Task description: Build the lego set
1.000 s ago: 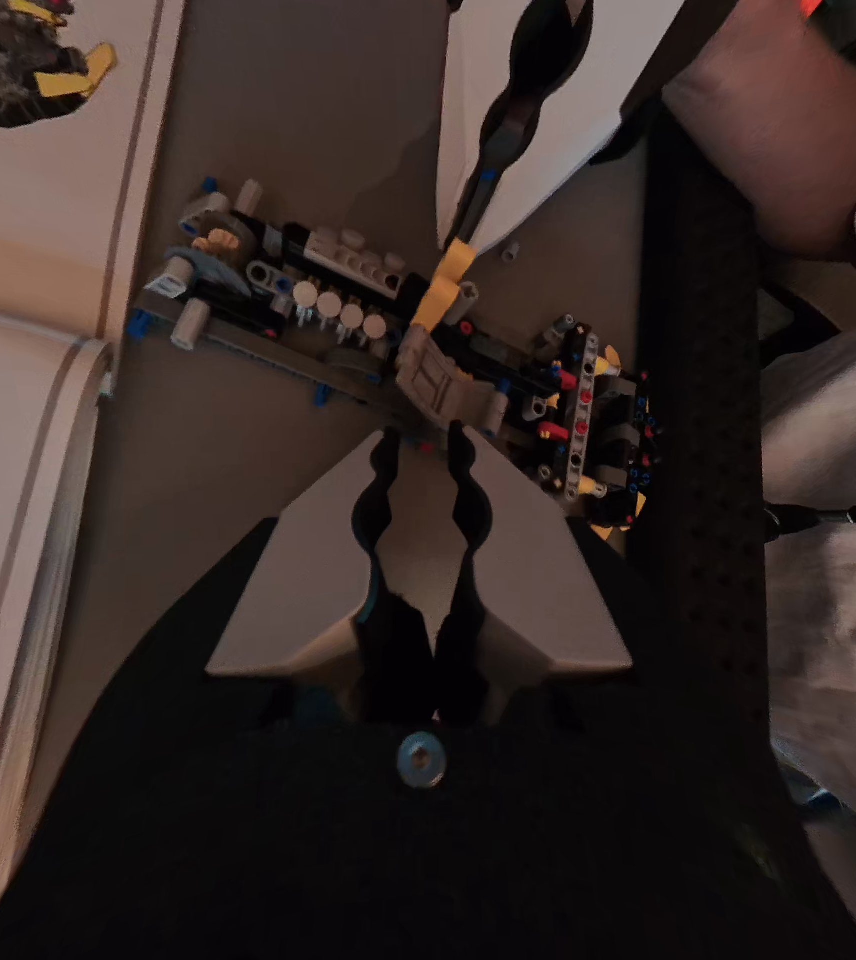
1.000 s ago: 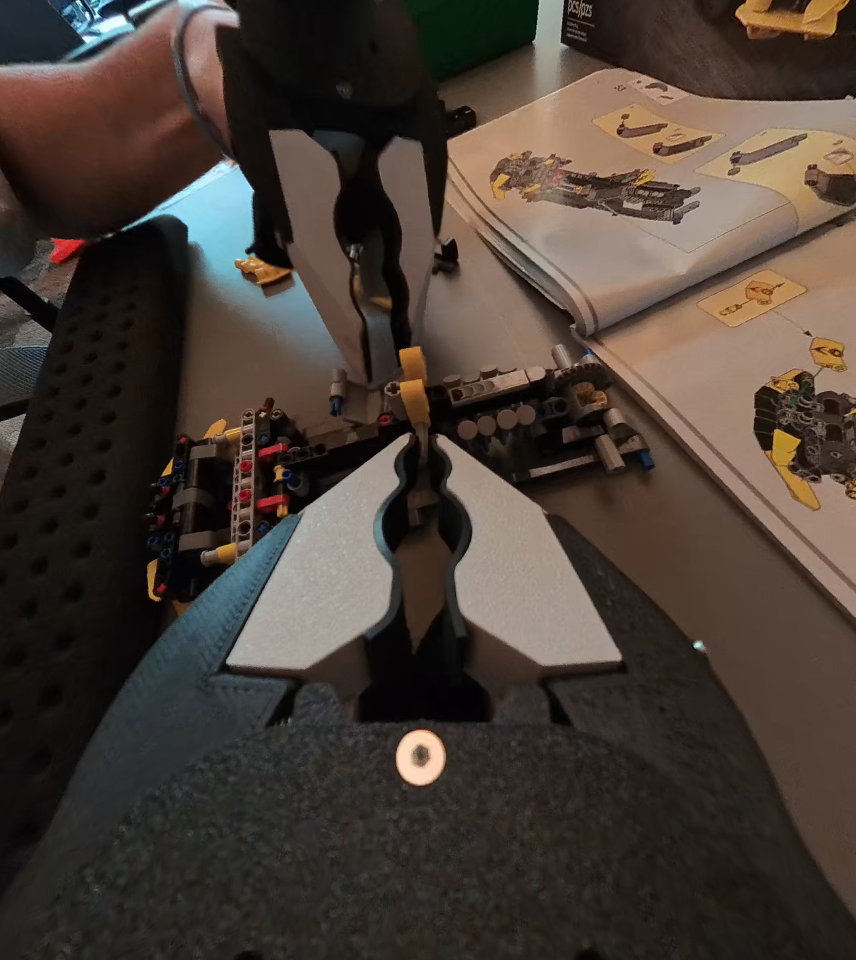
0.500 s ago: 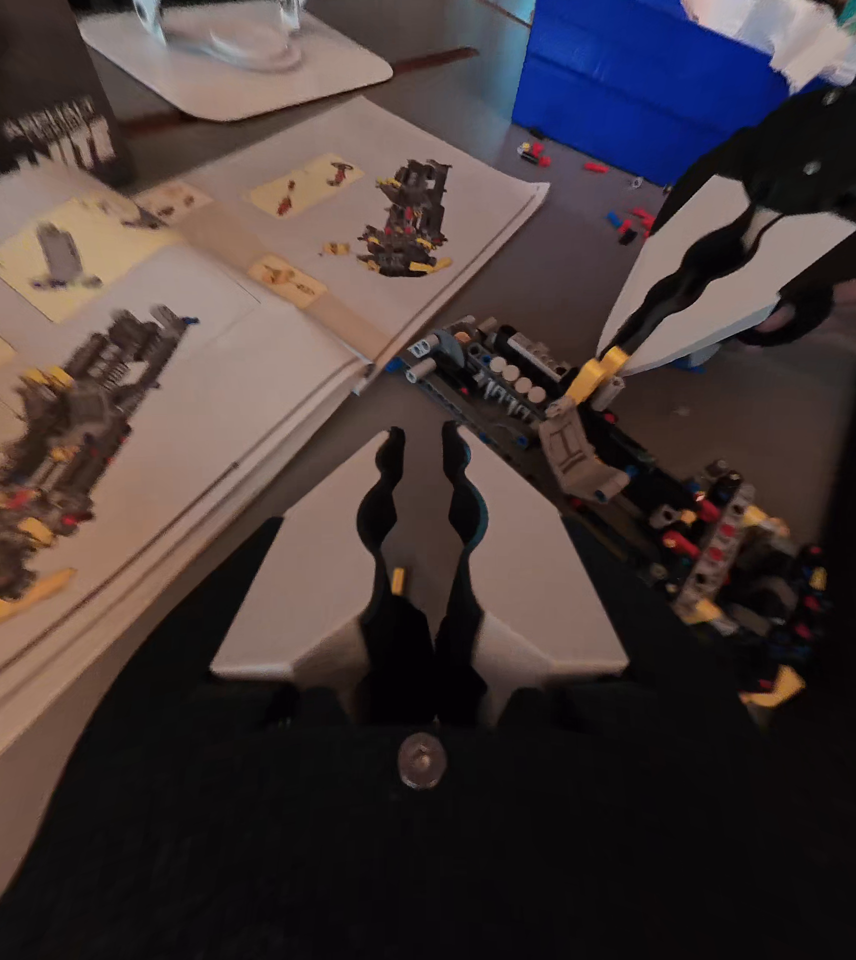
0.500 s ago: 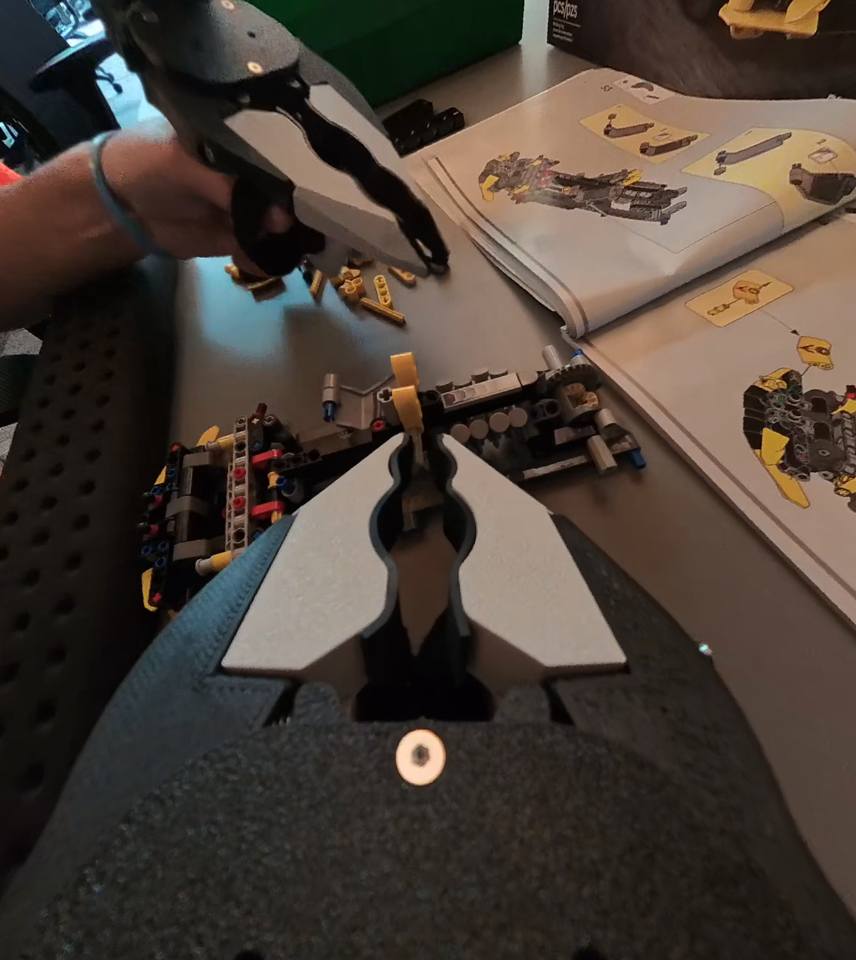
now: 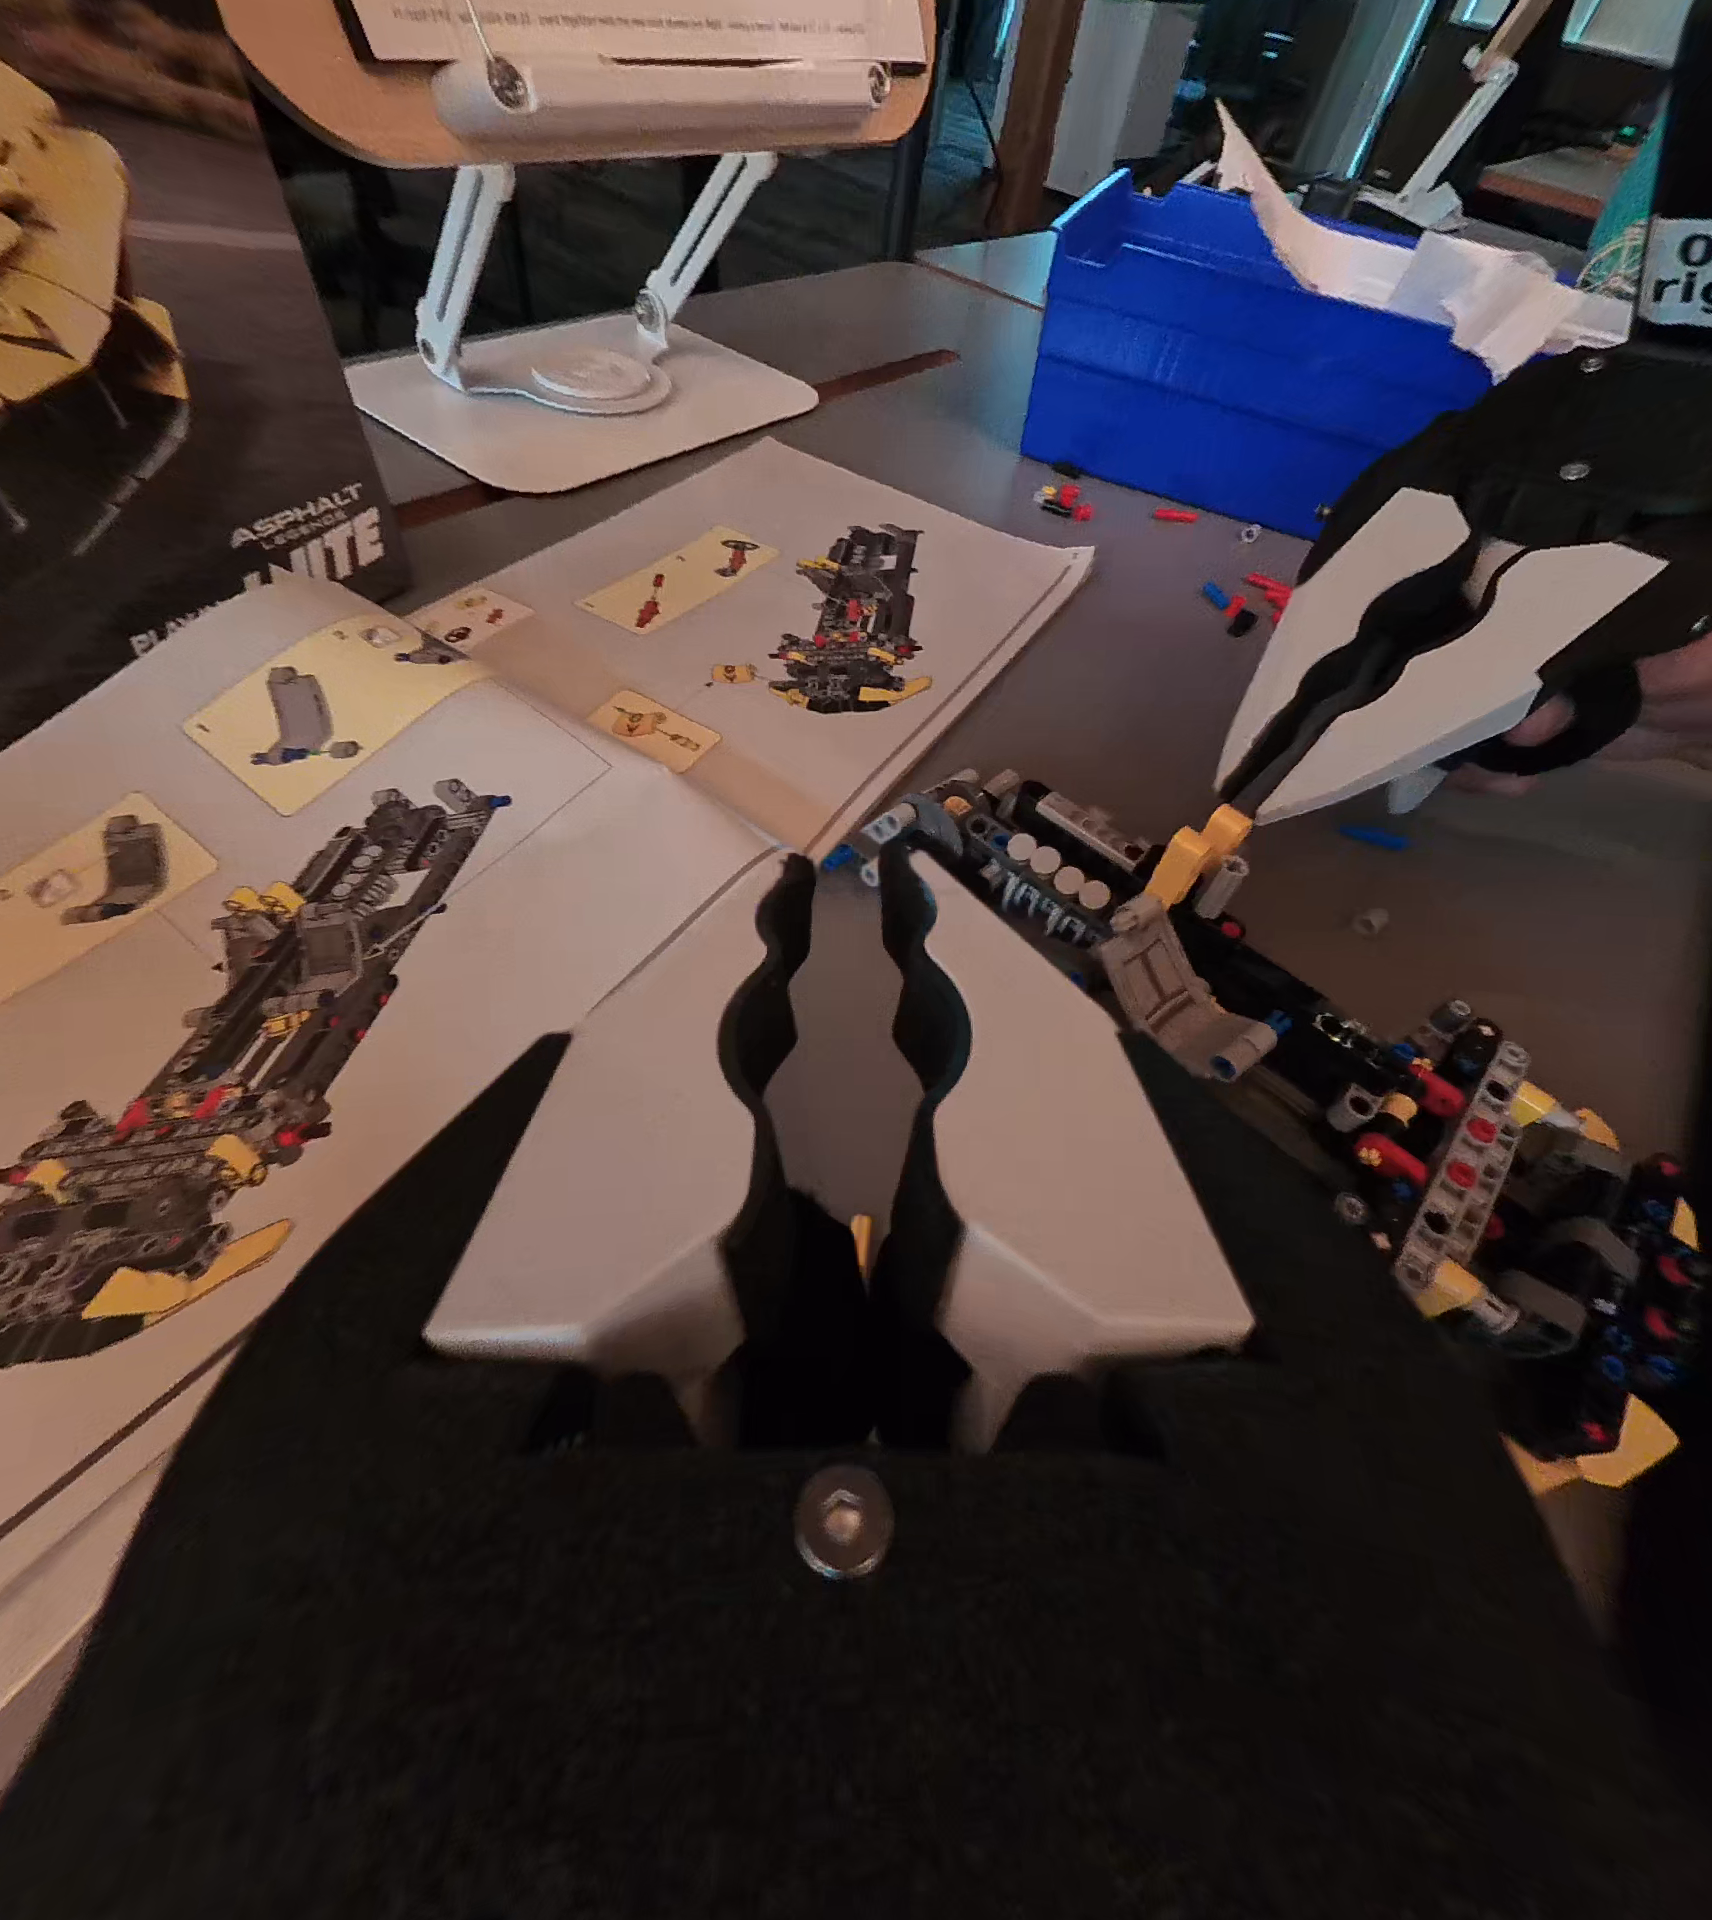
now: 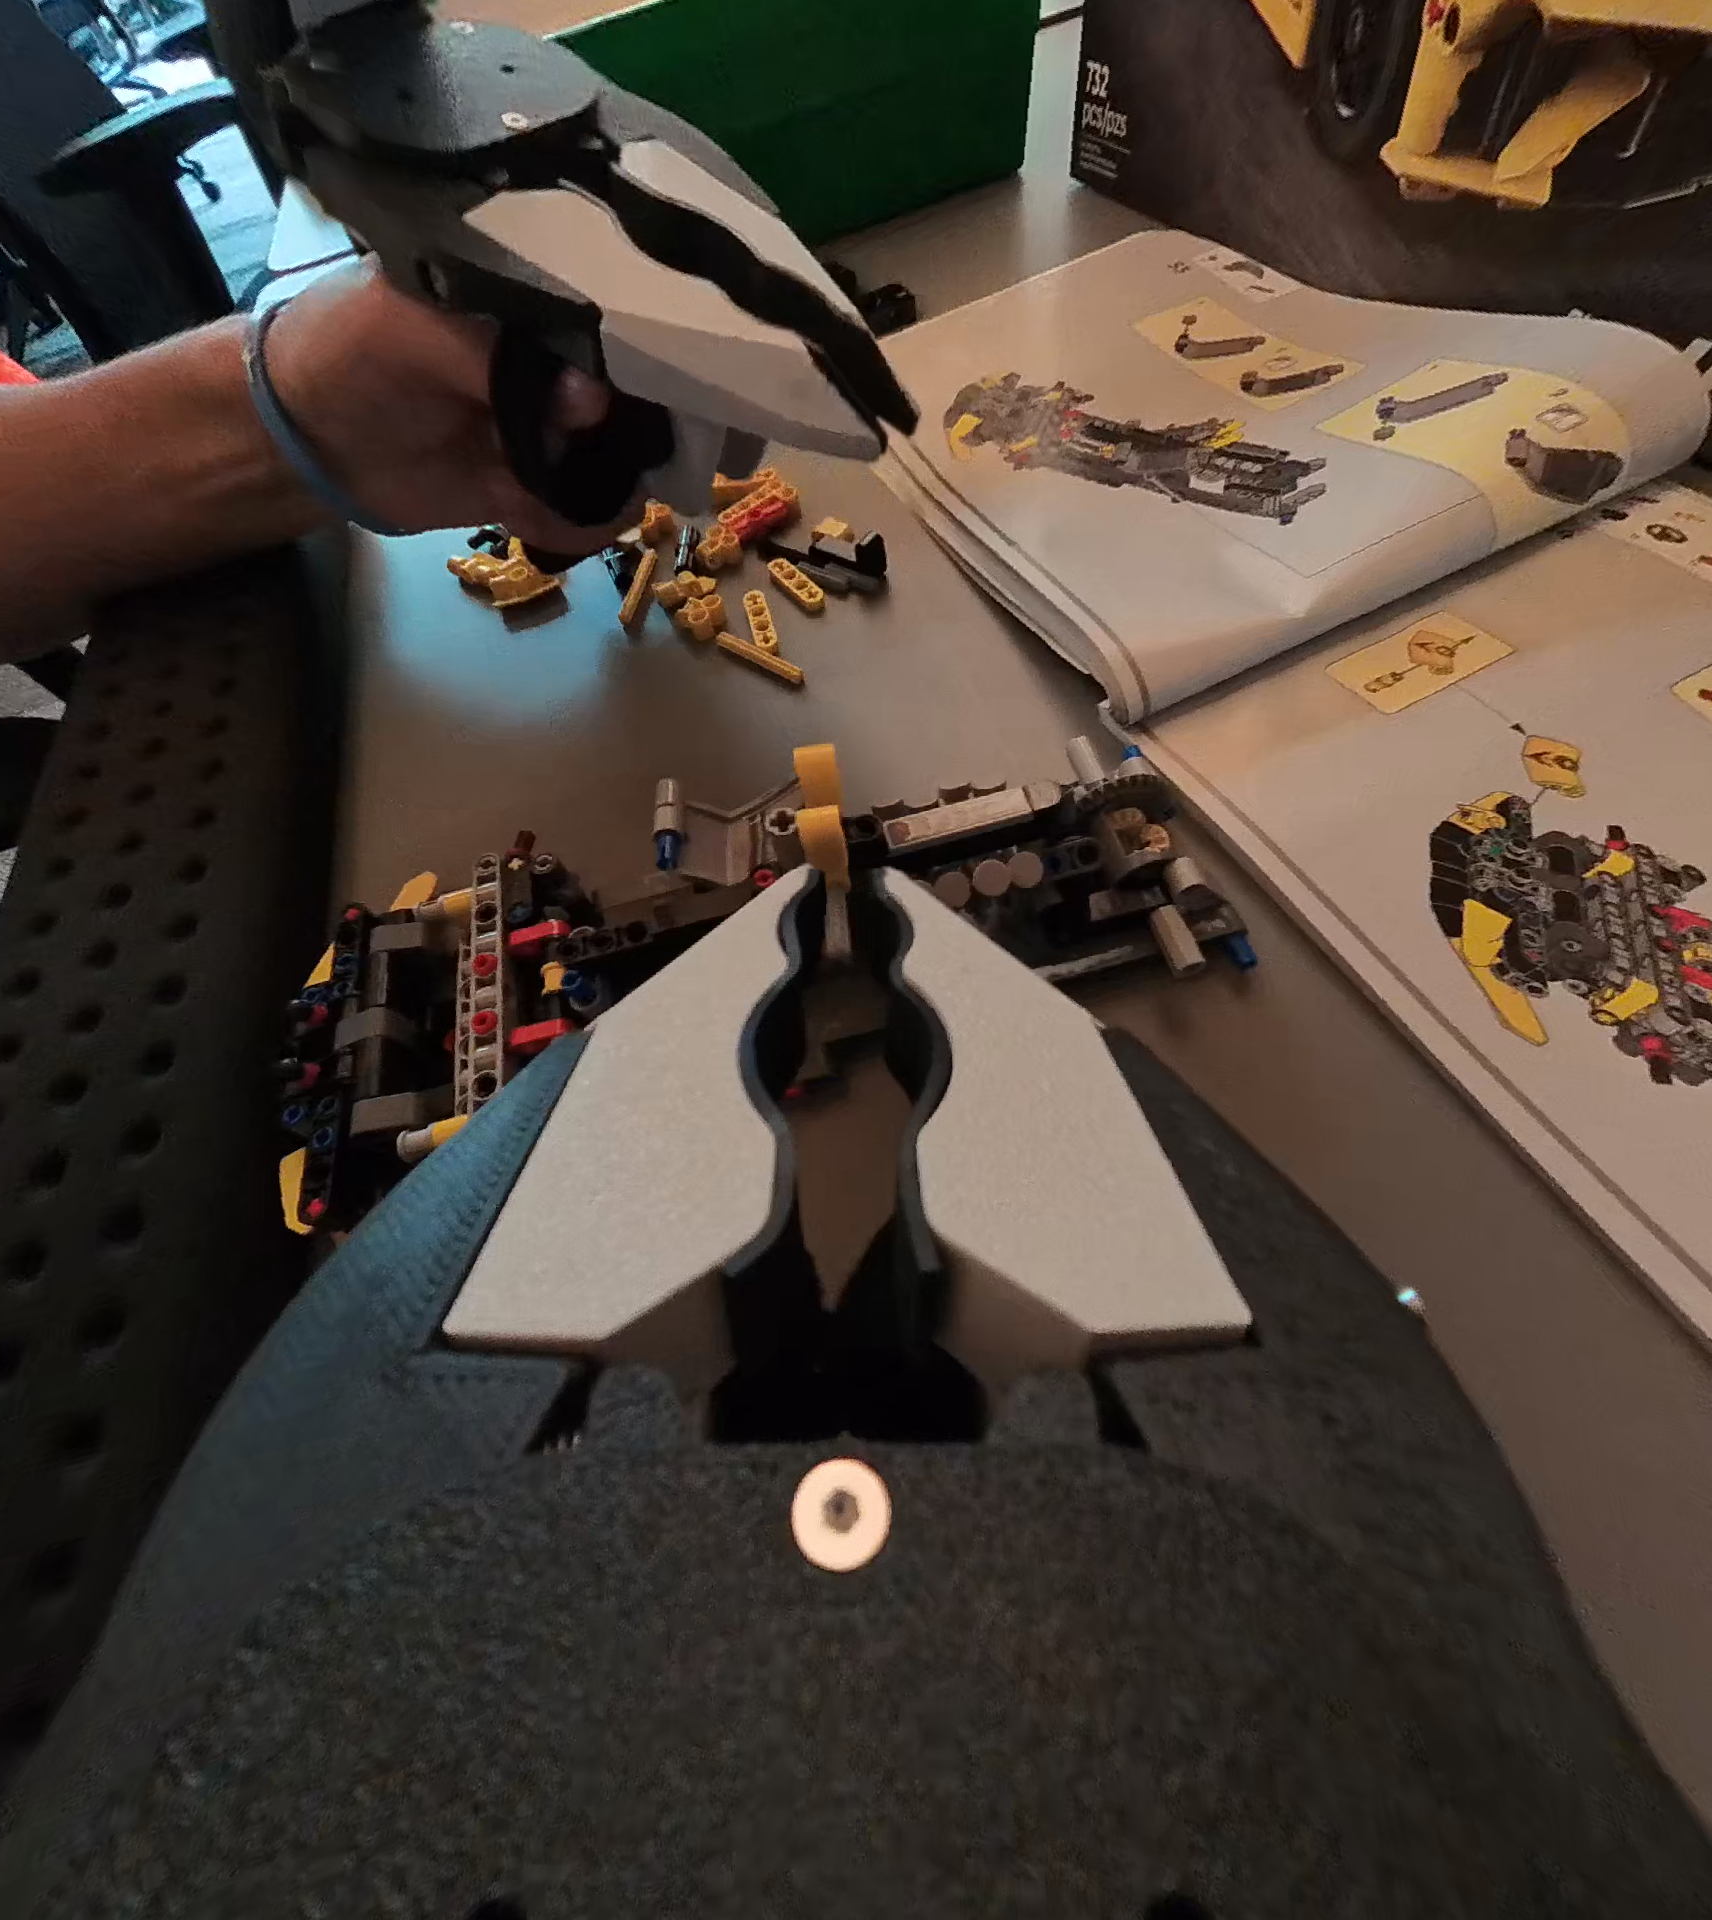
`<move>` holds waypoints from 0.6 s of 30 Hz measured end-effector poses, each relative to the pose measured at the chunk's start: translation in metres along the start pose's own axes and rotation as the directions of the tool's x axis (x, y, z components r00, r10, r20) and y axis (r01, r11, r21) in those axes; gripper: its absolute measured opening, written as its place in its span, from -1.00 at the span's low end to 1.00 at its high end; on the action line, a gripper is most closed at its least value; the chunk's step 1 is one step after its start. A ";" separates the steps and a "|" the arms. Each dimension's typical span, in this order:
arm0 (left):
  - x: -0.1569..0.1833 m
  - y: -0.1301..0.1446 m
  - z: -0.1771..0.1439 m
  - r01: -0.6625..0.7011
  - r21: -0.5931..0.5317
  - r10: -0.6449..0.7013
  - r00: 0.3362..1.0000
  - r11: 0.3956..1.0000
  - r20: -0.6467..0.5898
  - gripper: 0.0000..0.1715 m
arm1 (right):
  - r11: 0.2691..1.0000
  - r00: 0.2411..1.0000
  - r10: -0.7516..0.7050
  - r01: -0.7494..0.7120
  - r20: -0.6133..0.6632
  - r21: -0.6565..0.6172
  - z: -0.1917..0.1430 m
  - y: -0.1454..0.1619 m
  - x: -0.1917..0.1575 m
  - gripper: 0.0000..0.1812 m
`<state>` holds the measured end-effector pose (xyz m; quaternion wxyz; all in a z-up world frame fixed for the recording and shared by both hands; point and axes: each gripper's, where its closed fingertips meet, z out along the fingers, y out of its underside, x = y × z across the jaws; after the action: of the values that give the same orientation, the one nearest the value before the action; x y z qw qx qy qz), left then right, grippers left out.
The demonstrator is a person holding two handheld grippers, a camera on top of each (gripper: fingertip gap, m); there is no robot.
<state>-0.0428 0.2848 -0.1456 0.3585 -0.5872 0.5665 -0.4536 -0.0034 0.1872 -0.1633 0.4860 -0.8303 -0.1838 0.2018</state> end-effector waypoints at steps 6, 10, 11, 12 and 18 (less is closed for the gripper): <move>-0.008 -0.005 -0.004 0.050 0.029 -0.050 0.999 0.998 0.002 -0.88 | 0.999 0.999 0.030 -0.030 -0.015 0.012 -0.002 0.001 0.009 -0.93; -0.007 -0.003 -0.002 0.048 0.017 -0.048 0.999 0.999 -0.001 -0.88 | 0.999 0.999 0.047 -0.047 -0.014 0.019 -0.003 0.000 0.012 -0.93; -0.007 -0.001 -0.002 0.040 0.010 -0.040 0.999 0.999 0.003 -0.88 | 0.999 0.999 0.047 -0.047 -0.014 0.018 -0.004 0.000 0.012 -0.93; -0.006 -0.001 -0.001 0.032 0.008 -0.032 0.999 0.999 0.005 -0.88 | 0.999 0.999 0.046 -0.045 -0.014 0.018 -0.003 0.000 0.012 -0.93; -0.002 0.003 0.002 0.000 -0.017 0.000 1.000 1.000 0.001 -0.88 | 0.999 0.999 0.036 -0.035 -0.007 0.004 -0.001 0.002 0.009 -0.93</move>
<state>-0.0419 0.2865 -0.1494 0.3538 -0.5905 0.5701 -0.4484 0.0052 0.1901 -0.1657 0.4845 -0.8332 -0.1669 0.2077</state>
